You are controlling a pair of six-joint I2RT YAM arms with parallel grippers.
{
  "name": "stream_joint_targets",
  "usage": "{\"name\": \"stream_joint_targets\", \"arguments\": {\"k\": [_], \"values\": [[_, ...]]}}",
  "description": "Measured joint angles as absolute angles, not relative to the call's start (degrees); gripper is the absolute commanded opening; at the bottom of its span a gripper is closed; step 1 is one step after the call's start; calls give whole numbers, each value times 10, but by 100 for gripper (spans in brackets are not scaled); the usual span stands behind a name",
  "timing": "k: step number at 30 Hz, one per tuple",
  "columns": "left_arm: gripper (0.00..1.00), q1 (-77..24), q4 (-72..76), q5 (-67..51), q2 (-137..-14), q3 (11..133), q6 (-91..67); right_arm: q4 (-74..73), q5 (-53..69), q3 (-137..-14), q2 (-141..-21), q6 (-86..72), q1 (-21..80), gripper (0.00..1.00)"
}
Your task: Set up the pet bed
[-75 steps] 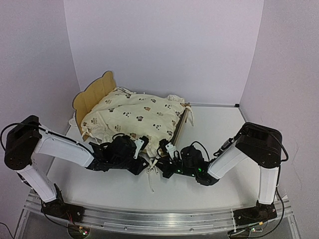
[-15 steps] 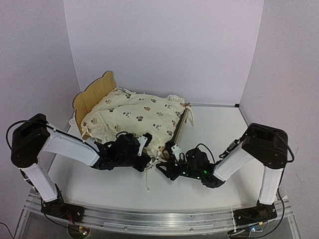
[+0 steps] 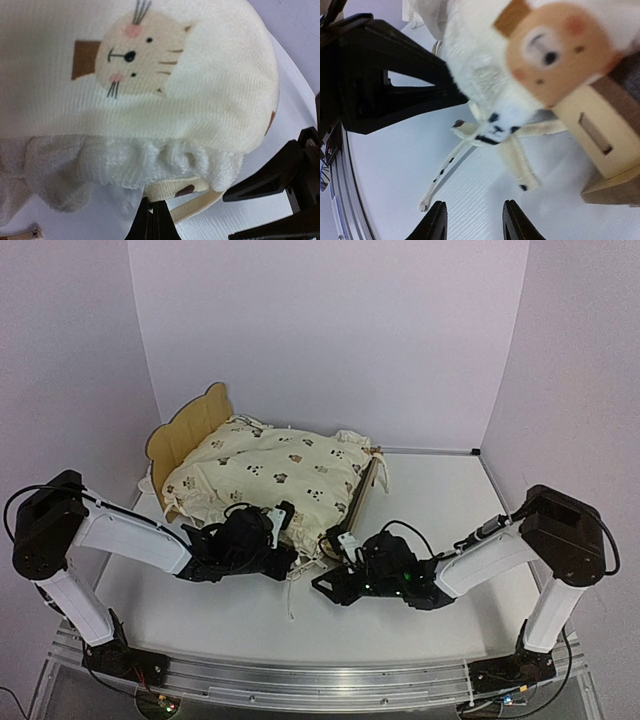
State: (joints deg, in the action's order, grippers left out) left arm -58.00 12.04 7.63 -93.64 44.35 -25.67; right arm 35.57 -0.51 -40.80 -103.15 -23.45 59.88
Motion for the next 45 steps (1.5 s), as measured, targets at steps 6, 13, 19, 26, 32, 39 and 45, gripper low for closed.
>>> {"name": "stream_joint_targets", "arguments": {"k": [6,13,19,26,32,39,45], "values": [[0,-580,121,77,-936,436,-275,215,-30,-493,-1033,-270,656,46],[0,-580,124,78,-936,431,-288,161,-58,-554,-1079,-307,688,46],[0,-578,123,82,-936,426,-290,142,-84,-583,-1133,-333,695,45],[0,-574,123,91,-936,422,-299,143,-107,-618,-1164,-345,701,42],[0,-573,124,92,-934,415,-301,147,-133,-625,-1174,-340,704,25],[0,-573,124,93,-932,414,-301,155,-158,-627,-1185,-332,709,0],[0,-575,123,99,-924,414,-301,161,-160,-586,-1157,-332,710,0]]}}
